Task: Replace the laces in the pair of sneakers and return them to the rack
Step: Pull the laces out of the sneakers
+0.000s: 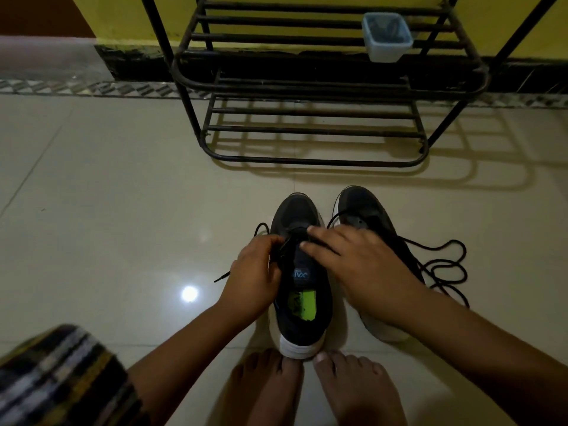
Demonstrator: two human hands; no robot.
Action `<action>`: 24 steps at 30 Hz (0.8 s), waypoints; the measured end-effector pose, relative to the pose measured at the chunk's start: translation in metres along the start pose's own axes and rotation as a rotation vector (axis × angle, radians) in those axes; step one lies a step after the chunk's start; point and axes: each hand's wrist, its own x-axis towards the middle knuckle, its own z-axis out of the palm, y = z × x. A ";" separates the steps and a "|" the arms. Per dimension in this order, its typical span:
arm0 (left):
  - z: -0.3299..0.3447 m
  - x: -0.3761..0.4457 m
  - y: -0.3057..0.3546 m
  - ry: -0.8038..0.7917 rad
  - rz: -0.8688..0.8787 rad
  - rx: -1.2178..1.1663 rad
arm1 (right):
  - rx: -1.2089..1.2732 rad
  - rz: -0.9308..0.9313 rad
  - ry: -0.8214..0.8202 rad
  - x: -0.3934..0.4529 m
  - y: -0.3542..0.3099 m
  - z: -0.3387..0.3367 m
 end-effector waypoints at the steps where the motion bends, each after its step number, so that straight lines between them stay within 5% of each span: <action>1: -0.002 0.002 0.003 -0.012 0.040 0.073 | -0.019 -0.043 -0.045 -0.002 -0.003 0.005; 8: -0.012 0.019 0.024 -0.381 0.158 0.553 | -0.087 -0.027 -0.145 -0.002 0.004 0.016; 24: 0.001 0.010 0.024 -0.267 0.226 0.692 | -0.257 -0.123 -0.064 -0.003 -0.010 0.026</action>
